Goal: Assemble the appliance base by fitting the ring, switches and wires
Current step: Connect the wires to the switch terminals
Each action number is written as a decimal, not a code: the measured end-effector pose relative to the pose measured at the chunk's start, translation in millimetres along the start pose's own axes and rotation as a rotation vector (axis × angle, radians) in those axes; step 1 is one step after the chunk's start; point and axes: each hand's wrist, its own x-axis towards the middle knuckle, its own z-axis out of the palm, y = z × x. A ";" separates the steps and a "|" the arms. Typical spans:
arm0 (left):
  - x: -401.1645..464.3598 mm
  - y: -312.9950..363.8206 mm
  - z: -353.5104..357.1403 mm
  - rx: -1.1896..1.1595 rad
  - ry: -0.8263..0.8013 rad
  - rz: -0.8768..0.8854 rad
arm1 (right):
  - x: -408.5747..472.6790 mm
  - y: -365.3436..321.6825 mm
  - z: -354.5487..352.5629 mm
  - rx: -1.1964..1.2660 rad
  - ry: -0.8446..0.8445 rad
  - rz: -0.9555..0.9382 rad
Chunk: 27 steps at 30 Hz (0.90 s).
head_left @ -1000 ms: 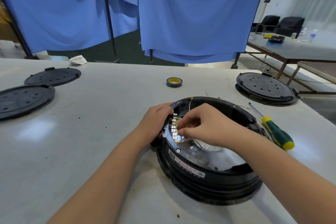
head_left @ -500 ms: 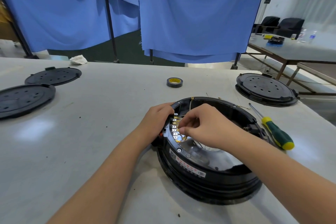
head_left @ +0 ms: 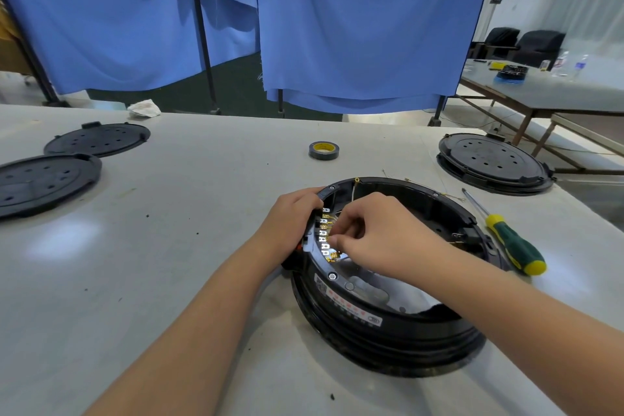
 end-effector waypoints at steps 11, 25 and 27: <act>2.0 -1.3 0.8 -0.041 0.002 0.022 | -4.0 -2.4 3.2 -0.089 0.043 -0.039; 1.2 -0.9 1.0 -0.024 -0.013 0.024 | -8.8 -12.0 4.0 -0.199 0.066 -0.106; 1.9 -1.7 0.8 -0.033 -0.017 0.015 | -9.1 -12.3 3.7 -0.213 0.051 -0.116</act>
